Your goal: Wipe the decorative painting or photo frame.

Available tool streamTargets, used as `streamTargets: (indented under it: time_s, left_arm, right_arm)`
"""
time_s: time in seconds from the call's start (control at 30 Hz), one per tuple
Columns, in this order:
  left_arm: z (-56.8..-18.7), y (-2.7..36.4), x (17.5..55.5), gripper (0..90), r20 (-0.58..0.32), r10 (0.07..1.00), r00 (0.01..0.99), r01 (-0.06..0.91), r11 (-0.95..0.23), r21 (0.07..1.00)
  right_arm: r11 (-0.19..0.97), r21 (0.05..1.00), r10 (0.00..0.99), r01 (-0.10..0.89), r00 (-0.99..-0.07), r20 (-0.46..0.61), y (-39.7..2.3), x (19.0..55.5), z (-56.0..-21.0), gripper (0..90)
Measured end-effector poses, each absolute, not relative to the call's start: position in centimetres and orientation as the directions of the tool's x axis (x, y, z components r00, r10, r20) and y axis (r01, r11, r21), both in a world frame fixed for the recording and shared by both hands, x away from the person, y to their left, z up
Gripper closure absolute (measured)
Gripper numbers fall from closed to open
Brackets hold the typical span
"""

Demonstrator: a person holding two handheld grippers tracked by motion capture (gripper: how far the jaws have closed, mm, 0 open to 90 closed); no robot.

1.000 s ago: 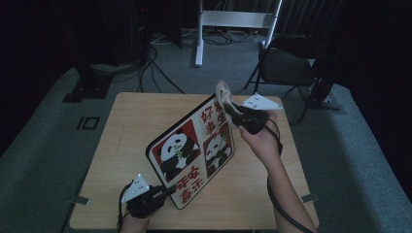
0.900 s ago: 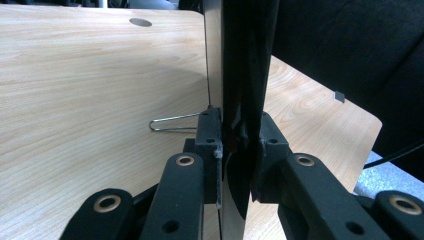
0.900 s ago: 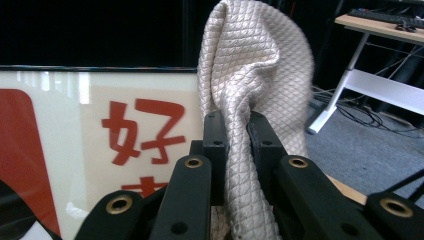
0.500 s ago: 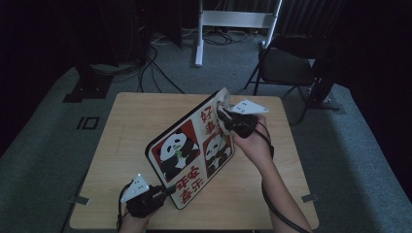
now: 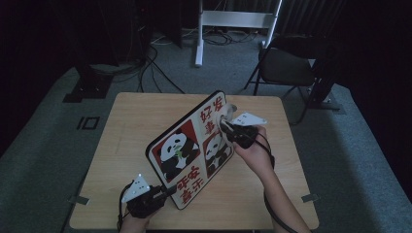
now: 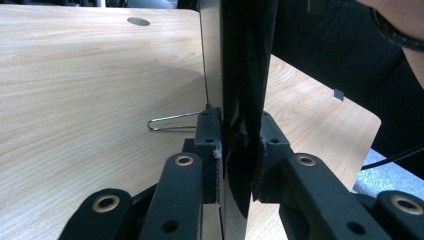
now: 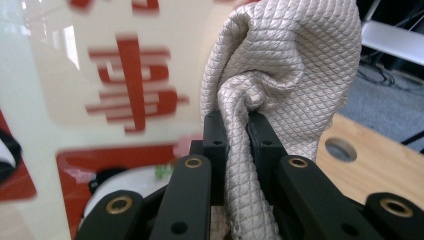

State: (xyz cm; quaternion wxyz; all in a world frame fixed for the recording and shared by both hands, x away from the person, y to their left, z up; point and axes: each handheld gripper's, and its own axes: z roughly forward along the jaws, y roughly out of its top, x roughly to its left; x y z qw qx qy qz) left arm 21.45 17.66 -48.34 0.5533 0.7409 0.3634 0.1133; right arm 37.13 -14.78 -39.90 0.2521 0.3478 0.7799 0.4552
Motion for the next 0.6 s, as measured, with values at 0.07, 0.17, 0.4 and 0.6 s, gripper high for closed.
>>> streamTargets:
  time_s: [0.07,0.17,0.4,0.6]
  left_arm:
    - [-48.4,17.7,21.4,77.7,-0.235,0.664,0.710,0.413,-0.123,0.902]
    - [-48.3,17.7,21.4,77.7,-0.234,0.664,0.710,0.413,-0.124,0.902]
    - [-48.4,17.6,21.4,77.6,-0.234,0.664,0.710,0.412,-0.123,0.903]
    - [-48.4,17.6,21.4,77.5,-0.233,0.665,0.710,0.411,-0.123,0.903]
  right_arm:
    - [0.342,0.882,0.773,0.325,-0.630,-0.068,-14.9,37.0,-40.5,81.4]
    - [0.343,0.876,0.777,0.339,-0.627,-0.061,-15.1,36.9,-41.2,81.4]
    - [0.351,0.856,0.784,0.379,-0.619,-0.047,-15.6,36.8,-43.4,81.4]
    - [0.354,0.839,0.791,0.412,-0.611,-0.033,-16.1,36.7,-45.2,81.4]
